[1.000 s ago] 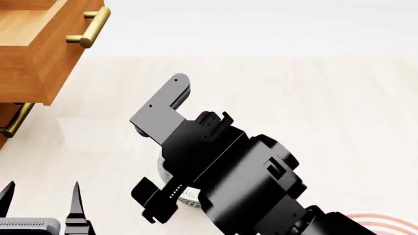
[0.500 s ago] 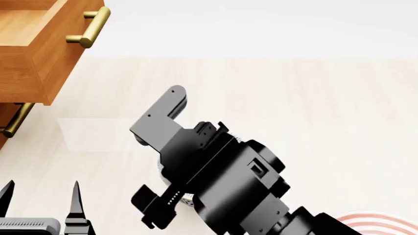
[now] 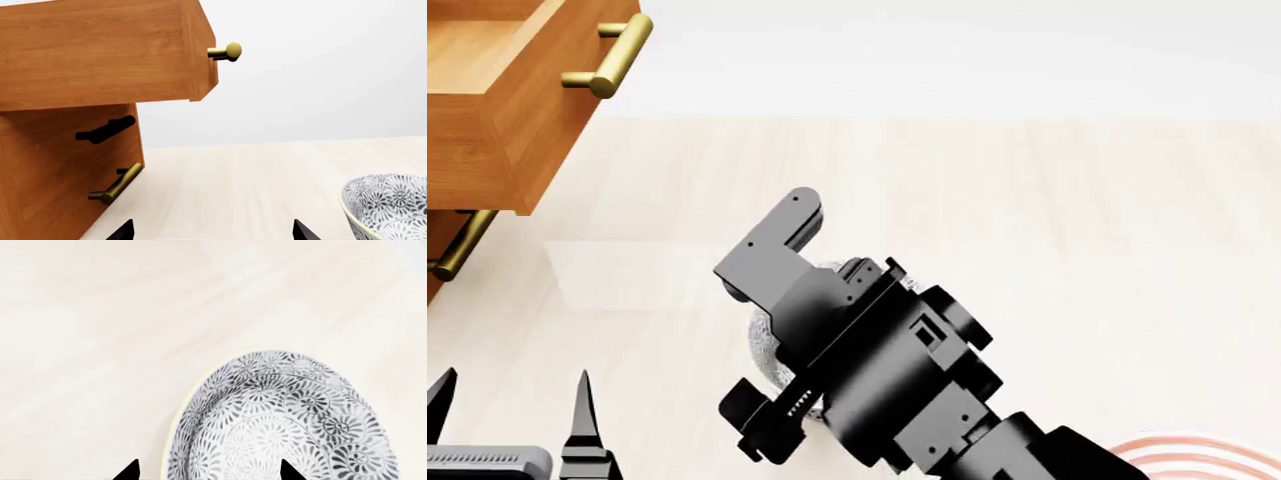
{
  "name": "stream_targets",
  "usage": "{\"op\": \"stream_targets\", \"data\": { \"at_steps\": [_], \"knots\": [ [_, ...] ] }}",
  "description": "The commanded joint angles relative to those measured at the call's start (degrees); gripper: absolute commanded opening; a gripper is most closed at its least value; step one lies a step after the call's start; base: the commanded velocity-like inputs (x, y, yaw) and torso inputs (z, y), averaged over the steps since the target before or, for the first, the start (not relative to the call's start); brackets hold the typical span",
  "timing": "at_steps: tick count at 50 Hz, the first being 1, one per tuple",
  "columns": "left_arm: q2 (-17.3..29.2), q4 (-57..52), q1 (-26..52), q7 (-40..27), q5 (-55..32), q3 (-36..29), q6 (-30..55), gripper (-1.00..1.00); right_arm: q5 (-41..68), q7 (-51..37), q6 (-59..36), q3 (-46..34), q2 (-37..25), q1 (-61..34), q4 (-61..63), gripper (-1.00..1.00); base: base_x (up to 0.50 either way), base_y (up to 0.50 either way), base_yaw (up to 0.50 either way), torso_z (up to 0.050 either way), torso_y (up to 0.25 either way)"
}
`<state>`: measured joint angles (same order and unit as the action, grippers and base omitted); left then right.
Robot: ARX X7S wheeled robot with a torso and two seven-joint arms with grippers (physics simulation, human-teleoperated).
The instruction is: Put the bowl on the plate.
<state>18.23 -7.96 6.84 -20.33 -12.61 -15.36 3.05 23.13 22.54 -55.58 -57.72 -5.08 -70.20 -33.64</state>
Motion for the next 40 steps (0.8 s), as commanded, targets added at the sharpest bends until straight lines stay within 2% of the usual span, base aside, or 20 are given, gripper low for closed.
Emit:
{"op": "stream_targets", "data": {
  "at_steps": [1, 40],
  "knots": [
    [0.19, -0.35, -0.03, -0.28, -0.01, -0.18, 0.15, 1.0, -0.84, 0.91, 2.61, -1.65, 1.44, 0.16, -4.51, 1.0, 0.0, 0.0, 0.0, 0.0, 0.0],
    [0.61, -0.21, 0.06, -0.71, -0.55, -0.52, -0.01, 1.0, 0.38, 1.89, 8.8, -4.76, 4.42, 1.21, -12.78, 1.0, 0.0, 0.0, 0.0, 0.0, 0.0]
  ]
}}
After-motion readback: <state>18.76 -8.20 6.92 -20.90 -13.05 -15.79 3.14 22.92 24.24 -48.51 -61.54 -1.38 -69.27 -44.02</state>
